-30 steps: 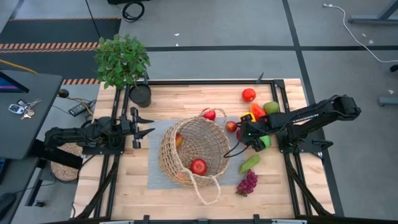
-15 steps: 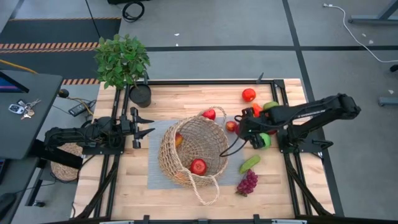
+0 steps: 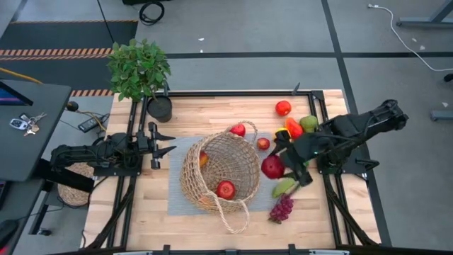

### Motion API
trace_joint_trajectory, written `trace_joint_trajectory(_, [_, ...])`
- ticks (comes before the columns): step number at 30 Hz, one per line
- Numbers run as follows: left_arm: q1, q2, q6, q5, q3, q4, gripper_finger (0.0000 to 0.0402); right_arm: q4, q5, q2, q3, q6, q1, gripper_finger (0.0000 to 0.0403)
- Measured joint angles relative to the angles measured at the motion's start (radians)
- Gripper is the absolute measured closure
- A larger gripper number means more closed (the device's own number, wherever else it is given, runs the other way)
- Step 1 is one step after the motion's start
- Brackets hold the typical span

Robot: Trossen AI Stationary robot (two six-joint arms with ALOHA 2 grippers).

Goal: Build produce basket
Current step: Put the pomegranate into the brown basket

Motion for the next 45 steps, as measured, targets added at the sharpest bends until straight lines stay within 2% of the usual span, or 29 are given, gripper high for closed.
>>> trace_joint_trajectory(5, [0.0,0.0,0.0,0.0,0.0,0.0,0.0241,0.105,0.003,-0.016,0.014,-0.034,0.053,0.0057])
trace_joint_trajectory(10, [0.0,0.0,0.0,0.0,0.0,0.0,0.0241,0.164,0.121,-0.008,0.014,-0.041,0.086,0.0056])
trace_joint_trajectory(13, [0.0,0.0,0.0,0.0,0.0,0.0,0.0241,0.174,0.265,0.007,0.015,-0.105,0.13,0.0056])
trace_joint_trajectory(20, [0.0,0.0,0.0,0.0,0.0,0.0,0.0241,0.227,0.712,0.029,0.015,-0.404,0.265,0.0056])
trace_joint_trajectory(26, [0.0,0.0,0.0,0.0,0.0,0.0,0.0241,0.241,0.988,0.071,0.015,-0.694,0.36,0.0056])
trace_joint_trajectory(30, [0.0,0.0,0.0,0.0,0.0,0.0,0.0241,0.241,1.126,0.103,0.015,-0.794,0.392,0.0056])
trace_joint_trajectory(37, [0.0,0.0,0.0,0.0,0.0,0.0,0.0241,0.239,1.299,0.166,0.015,-0.923,0.408,0.0056])
trace_joint_trajectory(45, [0.0,0.0,0.0,0.0,0.0,0.0,0.0241,0.243,1.271,0.166,0.013,-0.872,0.402,0.0056])
